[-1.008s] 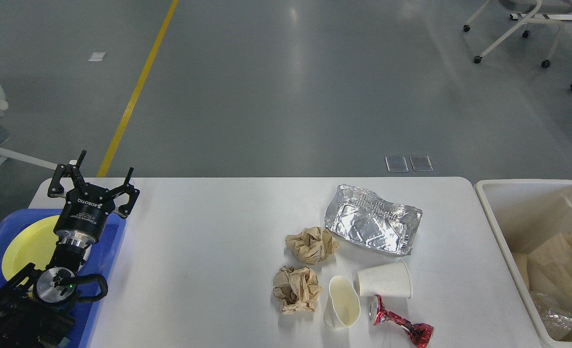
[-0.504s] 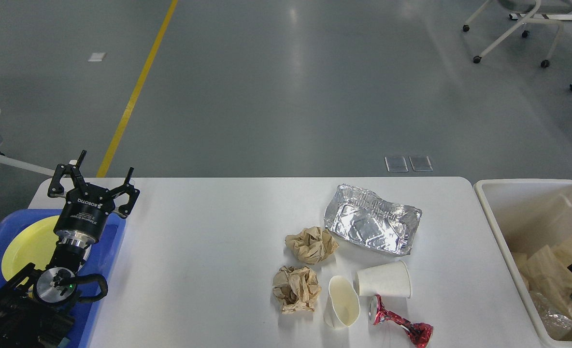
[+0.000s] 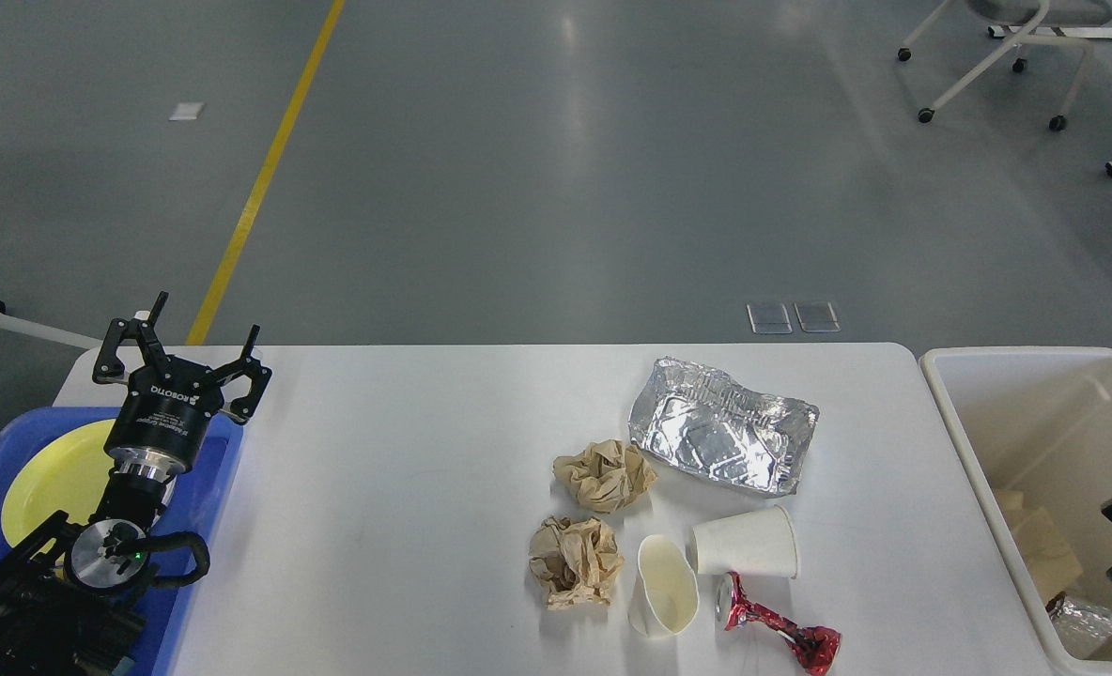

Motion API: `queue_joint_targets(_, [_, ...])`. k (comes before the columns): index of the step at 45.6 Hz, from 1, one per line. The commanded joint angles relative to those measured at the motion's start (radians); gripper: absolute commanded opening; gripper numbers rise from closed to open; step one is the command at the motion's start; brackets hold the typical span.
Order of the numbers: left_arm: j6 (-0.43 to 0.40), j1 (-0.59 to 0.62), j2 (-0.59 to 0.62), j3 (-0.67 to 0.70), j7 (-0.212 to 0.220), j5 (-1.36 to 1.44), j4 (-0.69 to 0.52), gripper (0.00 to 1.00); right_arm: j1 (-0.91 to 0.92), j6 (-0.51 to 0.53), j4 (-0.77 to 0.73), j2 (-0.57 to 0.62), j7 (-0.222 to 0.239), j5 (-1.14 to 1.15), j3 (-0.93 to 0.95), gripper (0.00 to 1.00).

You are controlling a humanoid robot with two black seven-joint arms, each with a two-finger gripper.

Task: Tidy desktop
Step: 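Press the paper bag down inside the bin with the right gripper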

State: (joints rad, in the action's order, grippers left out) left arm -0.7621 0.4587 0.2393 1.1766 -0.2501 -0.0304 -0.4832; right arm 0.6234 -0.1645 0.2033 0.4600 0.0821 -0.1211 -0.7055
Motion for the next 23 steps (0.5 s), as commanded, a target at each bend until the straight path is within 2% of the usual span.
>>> queue_joint_targets(1, [0.0, 0.0, 0.0, 0.0, 0.0, 0.001, 0.0, 0.96, 0.113, 0.052, 0.102, 0.078, 0.004, 0.082, -0.028, 1.0])
queue_joint_targets(6, [0.0, 0.001, 0.0, 0.0, 0.0, 0.0, 0.0, 0.96, 0.286, 0.125, 0.309, 0.181, 0.011, 0.266, -0.049, 1.0])
queue_joint_targets(12, [0.0, 0.0, 0.0, 0.0, 0.0, 0.0, 0.0, 0.96, 0.514, 0.276, 0.504, 0.275, 0.099, 0.443, -0.089, 1.0])
queue_joint_targets(16, [0.0, 0.0, 0.0, 0.0, 0.0, 0.001, 0.0, 0.96, 0.659, 0.4, 0.582, 0.286, 0.126, 0.454, -0.124, 1.0])
queue_joint_targets(23, [0.0, 0.001, 0.0, 0.0, 0.0, 0.0, 0.0, 0.96, 0.926, 0.658, 0.662, 0.238, 0.126, 0.452, -0.271, 1.0])
